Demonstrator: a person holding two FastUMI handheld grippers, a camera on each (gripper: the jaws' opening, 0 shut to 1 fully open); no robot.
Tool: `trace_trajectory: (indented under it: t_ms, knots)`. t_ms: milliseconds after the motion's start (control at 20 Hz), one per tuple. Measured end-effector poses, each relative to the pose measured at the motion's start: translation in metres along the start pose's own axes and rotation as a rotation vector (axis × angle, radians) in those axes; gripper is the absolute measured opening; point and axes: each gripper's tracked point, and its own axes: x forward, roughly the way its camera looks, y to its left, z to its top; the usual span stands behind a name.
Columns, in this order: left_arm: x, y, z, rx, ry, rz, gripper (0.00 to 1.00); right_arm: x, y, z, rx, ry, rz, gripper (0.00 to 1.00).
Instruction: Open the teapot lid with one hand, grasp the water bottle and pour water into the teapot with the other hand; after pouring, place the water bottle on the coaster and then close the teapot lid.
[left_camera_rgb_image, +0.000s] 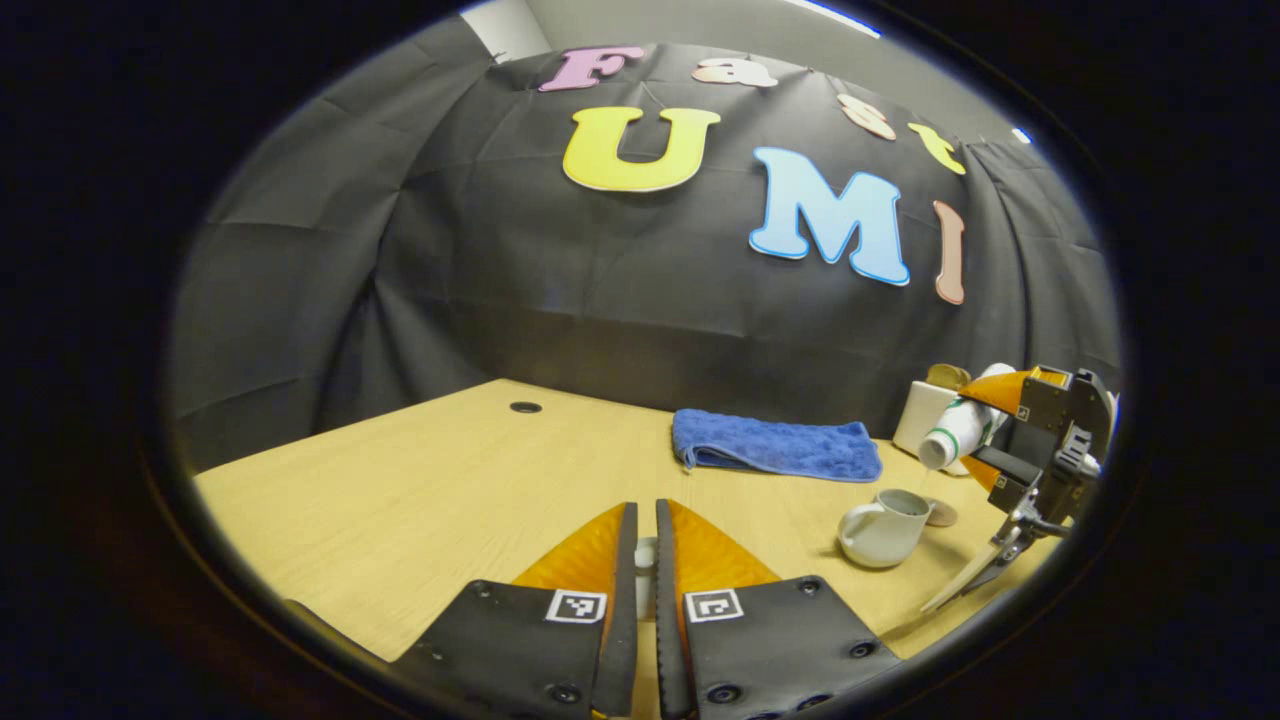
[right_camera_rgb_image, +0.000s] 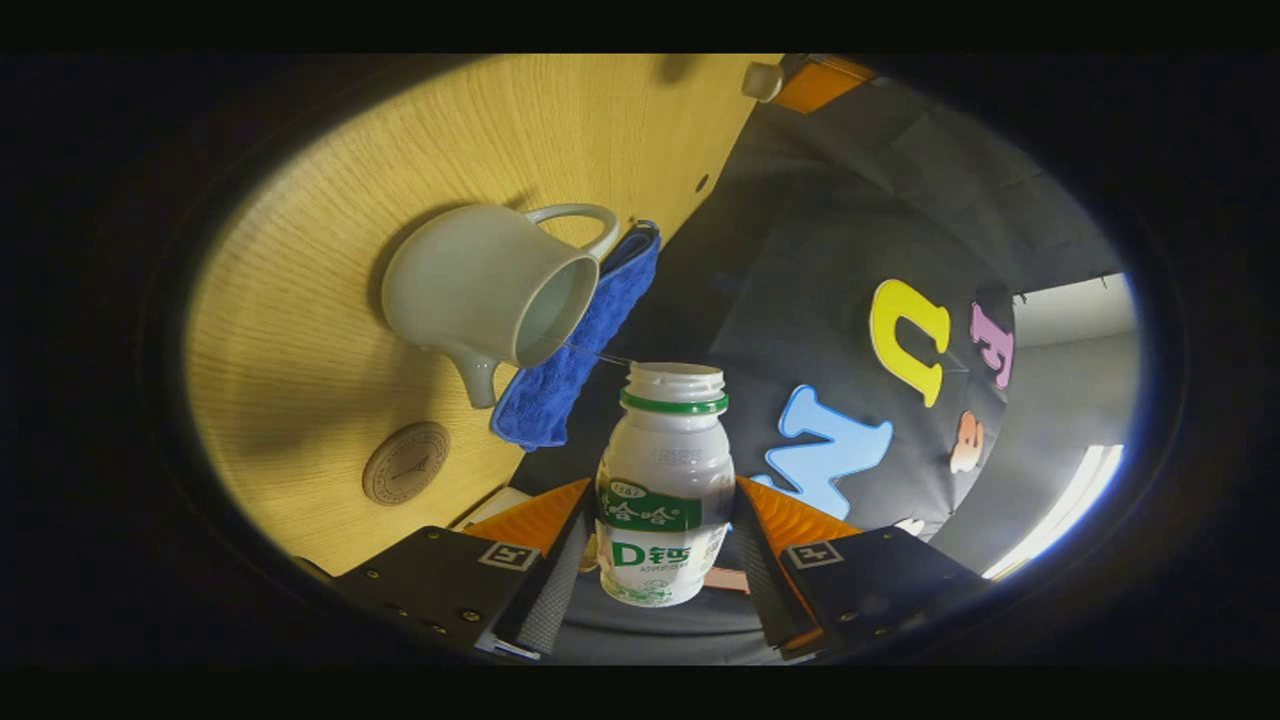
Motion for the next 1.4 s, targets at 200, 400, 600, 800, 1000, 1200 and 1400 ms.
trace_trajectory:
  t_ms: [200, 400, 600, 800, 1000, 1200, 1400]
  knots:
    - [-0.001, 0.001, 0.000, -0.001, -0.001, 0.001, 0.19, -0.001, 0.004, 0.001, 0.037, 0.000, 0.010, 0.75]
    - [-0.001, 0.001, 0.001, -0.001, -0.004, 0.003, 0.19, -0.006, 0.017, 0.004, 0.132, 0.006, 0.041, 0.74]
    - [0.000, 0.001, 0.001, 0.002, -0.006, 0.006, 0.19, -0.009, 0.030, 0.002, 0.277, 0.038, 0.072, 0.75]
    - [-0.001, 0.003, 0.001, -0.003, -0.002, 0.012, 0.15, -0.013, 0.041, 0.005, 0.426, 0.063, 0.107, 0.75]
    - [-0.002, 0.002, -0.005, 0.001, 0.021, 0.020, 0.15, -0.019, 0.047, 0.008, 0.620, 0.089, 0.137, 0.75]
    - [-0.005, -0.001, -0.008, 0.006, 0.045, 0.025, 0.15, -0.023, 0.046, 0.003, 0.843, 0.134, 0.122, 0.75]
    - [-0.009, -0.012, -0.002, 0.025, 0.041, 0.017, 0.19, -0.028, 0.045, -0.004, 1.051, 0.173, 0.108, 0.75]
